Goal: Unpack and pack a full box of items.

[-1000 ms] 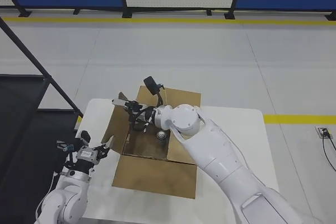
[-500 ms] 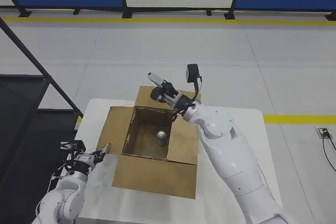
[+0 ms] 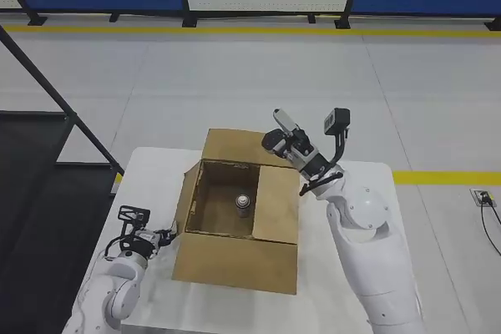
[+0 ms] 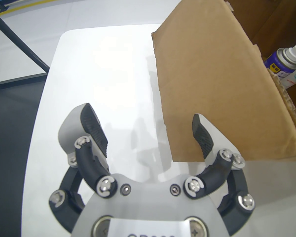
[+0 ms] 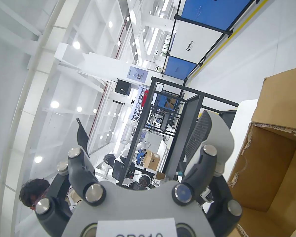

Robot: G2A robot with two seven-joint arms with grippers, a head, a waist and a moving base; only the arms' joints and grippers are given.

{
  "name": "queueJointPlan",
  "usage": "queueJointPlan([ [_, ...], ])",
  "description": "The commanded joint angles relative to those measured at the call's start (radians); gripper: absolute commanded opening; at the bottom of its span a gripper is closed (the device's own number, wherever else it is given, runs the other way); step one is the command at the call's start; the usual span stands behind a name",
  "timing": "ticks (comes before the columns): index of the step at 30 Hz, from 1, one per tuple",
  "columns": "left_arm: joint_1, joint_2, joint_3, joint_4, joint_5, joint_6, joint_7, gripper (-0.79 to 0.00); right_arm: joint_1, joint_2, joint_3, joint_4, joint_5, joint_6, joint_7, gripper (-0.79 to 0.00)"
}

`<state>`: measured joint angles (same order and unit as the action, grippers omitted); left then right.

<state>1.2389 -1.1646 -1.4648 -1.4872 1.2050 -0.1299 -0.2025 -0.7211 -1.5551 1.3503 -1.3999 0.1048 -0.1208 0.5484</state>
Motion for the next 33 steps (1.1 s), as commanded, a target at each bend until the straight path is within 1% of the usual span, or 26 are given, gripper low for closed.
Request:
queueJointPlan([
  [1, -0.003, -0.001, 0.005, 0.006, 0.005, 0.003, -0.001, 0.0, -0.001, 0.002, 0.001, -0.002, 0.002, 0.001, 0.004, 0.0],
  [8, -0.009, -0.002, 0.006, 0.02, 0.014, 0.01, 0.004, 0.0, 0.008, 0.009, -0.003, 0.012, 0.008, -0.002, 0.015, 0.0],
  [12, -0.002, -0.001, -0.029, -0.008, -0.008, 0.034, 0.032, 0.0, 0.017, 0.014, -0.006, 0.018, -0.002, 0.001, 0.024, 0.0],
  [16, 0.024, 0.003, -0.097, -0.093, -0.041, 0.07, 0.068, 0.0, 0.013, 0.02, 0.006, 0.011, -0.015, -0.004, 0.012, 0.0],
  [17, 0.034, 0.004, -0.112, -0.123, -0.042, 0.088, 0.079, 0.0, 0.01, 0.021, 0.011, 0.008, -0.02, -0.006, 0.0, 0.0],
  [20, 0.068, 0.004, -0.15, -0.224, -0.067, 0.107, 0.09, 0.0, -0.006, 0.026, 0.027, -0.009, -0.039, -0.014, -0.051, 0.0],
  [24, 0.107, 0.005, -0.176, -0.357, -0.081, 0.111, 0.092, 0.0, -0.036, 0.035, 0.061, -0.04, -0.072, -0.02, -0.097, 0.0],
  [27, 0.127, 0.003, -0.164, -0.44, -0.088, 0.097, 0.079, 0.0, -0.06, 0.044, 0.091, -0.064, -0.096, -0.016, -0.106, 0.0],
  [29, 0.131, 0.003, -0.147, -0.477, -0.096, 0.073, 0.058, 0.0, -0.074, 0.053, 0.116, -0.076, -0.126, -0.001, -0.094, 0.0],
  [31, 0.121, 0.002, -0.121, -0.493, -0.111, 0.047, 0.024, 0.0, -0.09, 0.061, 0.141, -0.085, -0.148, 0.015, -0.079, 0.0],
  [33, 0.092, 0.0, -0.082, -0.482, -0.138, 0.018, -0.025, 0.0, -0.107, 0.069, 0.169, -0.097, -0.167, 0.027, -0.073, 0.0],
])
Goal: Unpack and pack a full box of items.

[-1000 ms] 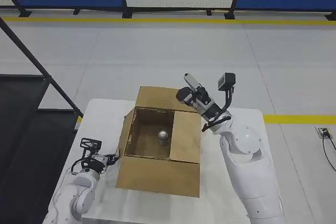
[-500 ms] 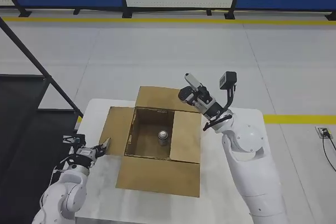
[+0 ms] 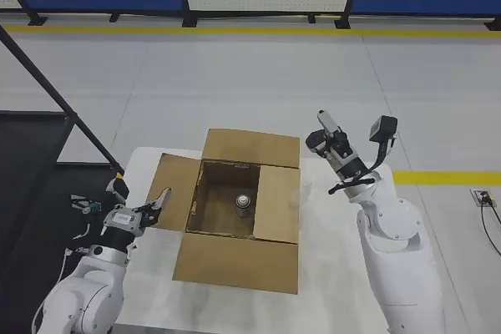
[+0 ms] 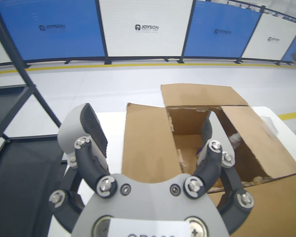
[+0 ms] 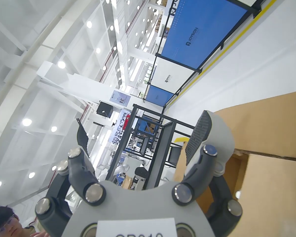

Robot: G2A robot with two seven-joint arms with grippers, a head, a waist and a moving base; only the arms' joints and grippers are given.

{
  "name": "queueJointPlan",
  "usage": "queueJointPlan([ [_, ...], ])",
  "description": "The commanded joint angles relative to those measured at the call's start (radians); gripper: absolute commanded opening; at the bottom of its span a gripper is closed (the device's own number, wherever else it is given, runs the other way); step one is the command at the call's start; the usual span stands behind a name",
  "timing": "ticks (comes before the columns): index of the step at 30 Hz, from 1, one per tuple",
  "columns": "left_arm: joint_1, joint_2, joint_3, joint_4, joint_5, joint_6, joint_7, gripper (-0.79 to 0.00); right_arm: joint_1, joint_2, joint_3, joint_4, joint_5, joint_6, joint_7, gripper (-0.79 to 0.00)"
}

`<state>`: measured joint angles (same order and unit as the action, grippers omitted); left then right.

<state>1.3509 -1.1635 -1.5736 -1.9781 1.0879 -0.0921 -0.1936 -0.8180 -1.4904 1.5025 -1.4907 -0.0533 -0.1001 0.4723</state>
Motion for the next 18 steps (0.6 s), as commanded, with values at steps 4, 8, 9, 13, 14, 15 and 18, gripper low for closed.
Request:
queueJointPlan([
  [4, -0.125, -0.008, 0.113, 0.071, -0.135, -0.071, -0.177, 0.0, -0.058, 0.019, 0.067, -0.033, -0.037, 0.025, 0.001, 0.0],
  [8, -0.23, -0.017, 0.212, 0.143, -0.24, -0.115, -0.312, 0.0, -0.09, 0.026, 0.092, -0.048, -0.07, 0.053, -0.023, 0.0],
  [9, -0.255, -0.02, 0.235, 0.162, -0.271, -0.124, -0.349, 0.0, -0.09, 0.026, 0.092, -0.048, -0.07, 0.053, -0.023, 0.0],
  [13, -0.329, -0.026, 0.284, 0.229, -0.305, -0.142, -0.413, 0.0, -0.09, 0.026, 0.092, -0.048, -0.07, 0.053, -0.023, 0.0],
  [14, -0.334, -0.026, 0.288, 0.238, -0.303, -0.145, -0.412, 0.0, -0.09, 0.026, 0.092, -0.048, -0.07, 0.053, -0.023, 0.0],
  [15, -0.334, -0.026, 0.288, 0.238, -0.303, -0.145, -0.412, 0.0, -0.09, 0.026, 0.092, -0.048, -0.07, 0.053, -0.023, 0.0],
  [18, -0.334, -0.026, 0.288, 0.238, -0.303, -0.145, -0.412, 0.0, -0.096, 0.026, 0.091, -0.046, -0.066, 0.054, -0.023, 0.0],
])
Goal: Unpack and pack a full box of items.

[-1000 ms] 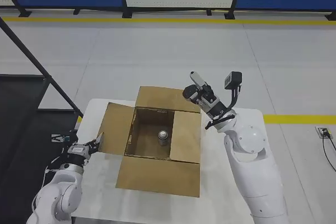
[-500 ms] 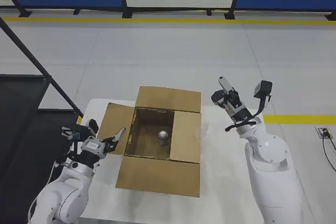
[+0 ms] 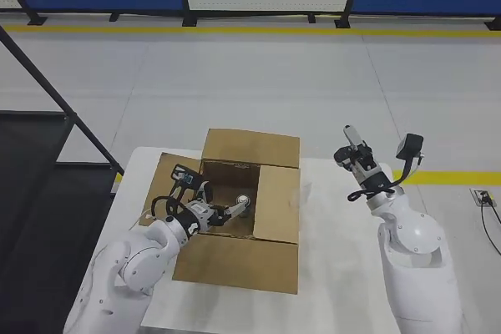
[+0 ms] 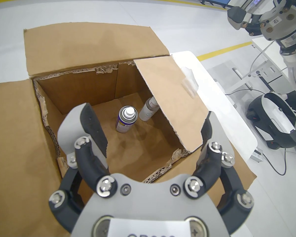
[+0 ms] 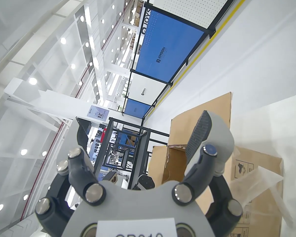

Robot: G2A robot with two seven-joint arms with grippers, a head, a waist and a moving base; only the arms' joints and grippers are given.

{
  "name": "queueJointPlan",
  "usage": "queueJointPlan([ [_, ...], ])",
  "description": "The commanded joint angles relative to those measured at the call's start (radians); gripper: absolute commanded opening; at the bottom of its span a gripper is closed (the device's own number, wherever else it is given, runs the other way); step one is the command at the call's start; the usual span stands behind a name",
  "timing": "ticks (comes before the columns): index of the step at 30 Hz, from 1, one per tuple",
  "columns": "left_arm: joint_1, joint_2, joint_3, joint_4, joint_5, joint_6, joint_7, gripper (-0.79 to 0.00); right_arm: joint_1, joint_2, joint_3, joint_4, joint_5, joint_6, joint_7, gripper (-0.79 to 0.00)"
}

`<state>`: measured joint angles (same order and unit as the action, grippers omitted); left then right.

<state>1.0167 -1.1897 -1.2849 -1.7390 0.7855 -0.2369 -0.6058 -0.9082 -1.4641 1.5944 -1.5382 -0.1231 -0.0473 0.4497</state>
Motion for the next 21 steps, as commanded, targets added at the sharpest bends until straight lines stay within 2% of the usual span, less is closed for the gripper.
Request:
queueJointPlan([
  [1, 0.0, 0.0, 0.0, -0.001, 0.0, 0.0, 0.0, 0.0, -0.01, 0.002, 0.001, 0.002, 0.009, -0.001, 0.001, 0.0],
  [6, 0.0, 0.0, 0.0, -0.001, 0.0, 0.0, 0.0, 0.0, 0.0, 0.015, 0.042, 0.052, 0.02, 0.006, 0.024, 0.0],
  [9, 0.002, -0.003, 0.031, 0.011, -0.035, -0.027, -0.014, 0.0, 0.007, 0.024, 0.054, 0.075, 0.002, 0.021, 0.047, 0.0],
  [14, -0.077, -0.019, 0.095, 0.123, -0.215, -0.02, -0.106, 0.0, 0.016, 0.036, 0.062, 0.089, -0.029, 0.042, 0.058, 0.0],
  [21, -0.179, -0.036, 0.144, 0.283, -0.423, -0.044, -0.217, 0.0, 0.016, 0.047, 0.068, 0.087, -0.024, 0.051, 0.051, 0.0],
])
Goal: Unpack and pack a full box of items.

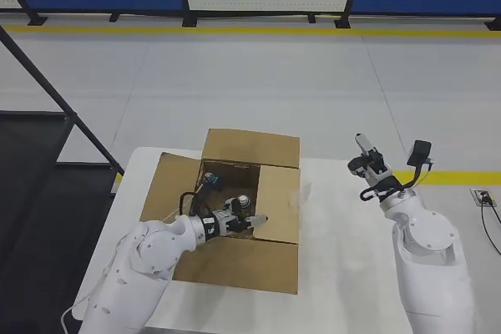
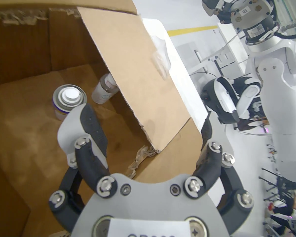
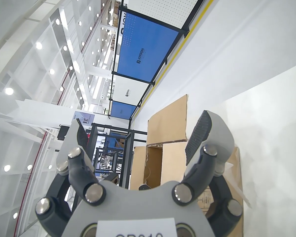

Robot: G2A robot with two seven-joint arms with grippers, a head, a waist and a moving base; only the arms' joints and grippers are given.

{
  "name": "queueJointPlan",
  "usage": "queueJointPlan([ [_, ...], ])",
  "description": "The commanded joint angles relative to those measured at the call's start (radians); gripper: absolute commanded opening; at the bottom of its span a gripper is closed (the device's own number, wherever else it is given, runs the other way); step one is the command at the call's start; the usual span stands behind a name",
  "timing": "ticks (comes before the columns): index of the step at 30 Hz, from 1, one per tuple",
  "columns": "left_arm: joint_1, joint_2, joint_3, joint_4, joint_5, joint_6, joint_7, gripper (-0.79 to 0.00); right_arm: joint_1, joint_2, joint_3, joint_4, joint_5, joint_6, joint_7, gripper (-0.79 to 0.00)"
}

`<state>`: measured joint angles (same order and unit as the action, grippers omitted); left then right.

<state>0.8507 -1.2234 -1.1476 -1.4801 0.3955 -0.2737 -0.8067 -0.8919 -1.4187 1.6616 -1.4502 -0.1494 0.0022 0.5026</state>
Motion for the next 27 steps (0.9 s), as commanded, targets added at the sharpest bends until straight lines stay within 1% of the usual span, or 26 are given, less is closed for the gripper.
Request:
queueJointPlan([
  [1, -0.024, -0.004, 0.013, 0.042, -0.062, -0.014, -0.033, 0.0, -0.001, 0.003, 0.002, -0.003, 0.004, 0.003, -0.003, 0.0],
  [9, -0.104, -0.022, 0.074, 0.18, -0.231, -0.037, -0.142, 0.0, -0.008, 0.013, -0.003, -0.014, 0.018, 0.003, -0.015, 0.0],
  [12, -0.135, -0.03, 0.1, 0.226, -0.26, -0.042, -0.149, 0.0, -0.015, 0.016, -0.006, -0.018, 0.023, 0.002, -0.023, 0.0],
  [16, -0.16, -0.042, 0.134, 0.263, -0.276, -0.055, -0.133, 0.0, -0.025, 0.02, -0.008, -0.023, 0.031, 0.004, -0.033, 0.0],
  [20, -0.173, -0.046, 0.142, 0.27, -0.291, -0.079, -0.112, 0.0, -0.034, 0.024, -0.011, -0.029, 0.037, 0.005, -0.039, 0.0],
  [25, -0.164, -0.037, 0.11, 0.243, -0.323, -0.106, -0.124, 0.0, -0.036, 0.029, -0.025, -0.022, 0.036, 0.011, -0.041, 0.0],
  [27, -0.157, -0.032, 0.094, 0.223, -0.329, -0.109, -0.123, 0.0, -0.025, 0.033, -0.039, -0.001, 0.016, 0.03, -0.01, 0.0],
])
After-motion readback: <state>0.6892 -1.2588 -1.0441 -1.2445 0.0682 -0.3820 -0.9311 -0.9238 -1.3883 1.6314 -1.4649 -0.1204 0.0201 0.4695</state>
